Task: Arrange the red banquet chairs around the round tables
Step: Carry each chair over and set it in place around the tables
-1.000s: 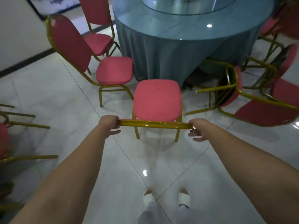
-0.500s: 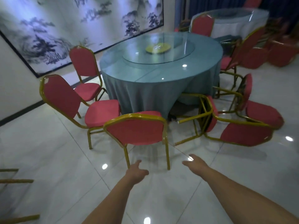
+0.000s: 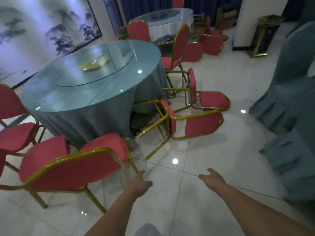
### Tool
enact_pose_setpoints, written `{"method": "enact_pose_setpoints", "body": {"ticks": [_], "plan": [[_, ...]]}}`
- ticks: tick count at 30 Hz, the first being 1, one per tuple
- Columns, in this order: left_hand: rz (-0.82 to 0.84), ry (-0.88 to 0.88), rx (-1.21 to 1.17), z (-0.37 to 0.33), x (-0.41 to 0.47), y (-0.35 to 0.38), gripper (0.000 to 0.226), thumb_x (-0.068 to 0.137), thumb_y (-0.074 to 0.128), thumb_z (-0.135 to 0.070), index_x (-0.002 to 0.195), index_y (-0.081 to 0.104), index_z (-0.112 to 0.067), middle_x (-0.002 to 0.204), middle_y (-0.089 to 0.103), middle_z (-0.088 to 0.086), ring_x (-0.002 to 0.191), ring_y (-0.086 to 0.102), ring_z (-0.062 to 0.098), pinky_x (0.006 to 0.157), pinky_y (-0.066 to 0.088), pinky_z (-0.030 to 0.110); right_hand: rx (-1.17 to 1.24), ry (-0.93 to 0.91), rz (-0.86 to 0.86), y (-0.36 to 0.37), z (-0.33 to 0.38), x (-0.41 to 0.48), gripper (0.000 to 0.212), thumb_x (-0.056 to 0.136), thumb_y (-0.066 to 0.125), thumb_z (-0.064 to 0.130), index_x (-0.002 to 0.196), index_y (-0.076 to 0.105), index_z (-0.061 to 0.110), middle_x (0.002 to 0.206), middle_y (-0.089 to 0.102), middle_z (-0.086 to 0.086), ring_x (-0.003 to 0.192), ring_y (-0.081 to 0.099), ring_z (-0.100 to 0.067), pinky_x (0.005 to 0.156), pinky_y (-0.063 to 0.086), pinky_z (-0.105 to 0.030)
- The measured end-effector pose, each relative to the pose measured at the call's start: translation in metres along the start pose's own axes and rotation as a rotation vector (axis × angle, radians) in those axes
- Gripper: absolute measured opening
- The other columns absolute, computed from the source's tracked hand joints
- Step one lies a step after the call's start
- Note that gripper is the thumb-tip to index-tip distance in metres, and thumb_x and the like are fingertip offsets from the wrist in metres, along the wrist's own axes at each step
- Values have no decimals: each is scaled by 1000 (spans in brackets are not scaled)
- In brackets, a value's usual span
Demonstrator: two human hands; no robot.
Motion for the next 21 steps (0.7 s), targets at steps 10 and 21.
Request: {"method": "enact_pose_setpoints", "body": {"ticks": [10,21], "plan": [[143,85,230,-135,119,43,77,85,67,-30,151,29,-24,151,38,13,132,43,33,108,40,40,27,113,-86,-88,-1,92,80,90,62,48,154,27,17,156,33,-12,139,38,-33,109,35,-36],[285,219,355,-336,282,65,77,81,66,-31,150,33,-26,151,39,8,133,41,31,109,38,44,-93,208,-184,-233,75,196,80,90,60,51,154,24,22,156,31,-9,139,36,-31,113,34,-45]]}}
Point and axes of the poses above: each hand's wrist, its own x-axis towards the middle knuckle, its own y-axis out of the palm, z = x × y, the point moved 7 cm from there along x, towards the middle knuckle
